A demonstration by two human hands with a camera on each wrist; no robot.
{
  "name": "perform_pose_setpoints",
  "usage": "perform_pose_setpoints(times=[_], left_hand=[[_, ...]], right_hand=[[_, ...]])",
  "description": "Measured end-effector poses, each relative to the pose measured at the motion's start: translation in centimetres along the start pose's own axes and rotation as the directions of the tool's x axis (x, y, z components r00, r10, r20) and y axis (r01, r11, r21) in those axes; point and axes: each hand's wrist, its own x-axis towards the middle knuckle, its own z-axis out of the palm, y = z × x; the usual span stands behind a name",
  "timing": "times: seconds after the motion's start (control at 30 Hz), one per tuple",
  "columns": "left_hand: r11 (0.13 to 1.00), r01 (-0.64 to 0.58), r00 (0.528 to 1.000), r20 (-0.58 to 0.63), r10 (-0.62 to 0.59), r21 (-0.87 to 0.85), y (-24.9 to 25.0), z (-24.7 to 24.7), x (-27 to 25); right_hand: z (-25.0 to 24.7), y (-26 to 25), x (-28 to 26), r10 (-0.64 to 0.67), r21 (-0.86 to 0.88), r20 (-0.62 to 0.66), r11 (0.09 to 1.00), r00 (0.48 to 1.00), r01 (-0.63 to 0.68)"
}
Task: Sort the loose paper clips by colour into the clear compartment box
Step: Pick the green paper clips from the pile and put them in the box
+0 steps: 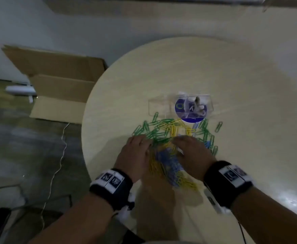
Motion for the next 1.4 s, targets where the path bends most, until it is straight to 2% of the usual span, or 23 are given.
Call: perform_pose_setpoints(times=[0.1,0.17,0.23,0.33,0.4,0.47,0.5,0.57,0.63,0.7,0.8,0.93,1.1,1.17,1.3,1.4], left_hand=[[0.991,0.085,0.996,0.014,-0.087,0.105,0.2,0.9,1.6],[0.980,0.075,0.993,0.074,-0.090,0.184,0.1,1.7,1.4],[0.973,0.029,0.989,0.136,-0.061,0.227,-0.3,2.5,0.4],[0.972,-0.073,0.980,0.195,0.029,0.224,-0.7,2.9,-1.1],[0.974,-0.124,0.978,0.188,0.088,0.191,-0.8,2.8,-1.7],[0.987,-0.107,0.986,0.143,0.089,0.118,-1.1,2.4,-1.5],[0.994,-0.080,0.992,0.106,0.072,0.073,-1.3,2.0,-1.1],[0.999,-0.020,0.999,-0.027,0.021,0.029,-2.0,1.1,0.4],[0.996,0.086,0.987,-0.137,-0.083,0.013,-2.8,0.3,2.3],[0.974,0.223,0.959,-0.169,-0.226,-0.039,-3.6,-0.6,4.3],[0.942,0.333,0.935,-0.114,-0.336,-0.046,-4.1,-0.9,6.0],[0.955,0.295,0.950,-0.094,-0.298,-0.046,-3.9,-0.5,6.0],[0.905,0.406,0.913,0.000,-0.409,-0.129,-4.3,-1.3,6.6],[0.905,0.406,0.913,0.007,-0.408,-0.128,-4.2,-1.7,7.0],[0.882,0.411,0.903,-0.029,-0.429,-0.231,-3.6,-2.1,8.4],[0.891,0.408,0.908,-0.015,-0.419,-0.199,-2.3,-2.0,9.4]], right_hand=[[0.8,0.4,3.8,-0.089,-0.145,0.070,0.984,0.994,0.099],[1.3,0.9,5.1,-0.113,-0.193,0.130,0.972,0.985,0.137],[2.1,2.2,4.5,-0.084,-0.266,0.180,0.955,0.980,0.131],[1.7,4.0,2.2,-0.020,-0.275,0.184,0.959,0.983,0.071],[1.5,4.8,0.5,0.006,-0.255,0.237,0.965,0.971,0.056],[1.0,4.9,-0.6,0.004,-0.191,0.251,0.980,0.968,0.046],[0.6,4.8,-0.7,-0.007,-0.155,0.213,0.987,0.977,0.041],[-0.2,4.5,0.2,-0.044,-0.099,0.015,0.994,0.999,0.046],[-0.4,4.4,2.3,-0.099,-0.036,-0.212,0.995,0.972,0.094],[-0.4,3.9,4.7,-0.160,-0.054,-0.290,0.987,0.944,0.151],[0.4,3.1,7.6,-0.193,-0.189,-0.225,0.970,0.955,0.151],[0.9,2.2,9.1,-0.087,-0.225,-0.048,0.972,0.995,0.074],[0.6,1.4,9.3,-0.028,-0.252,-0.022,0.967,0.999,0.021],[0.5,1.3,9.5,-0.009,-0.216,-0.018,0.976,1.000,0.005],[0.5,0.7,9.4,0.044,-0.148,-0.048,0.988,0.998,-0.051],[0.7,0.0,9.5,0.085,-0.094,-0.008,0.992,0.996,-0.085]])
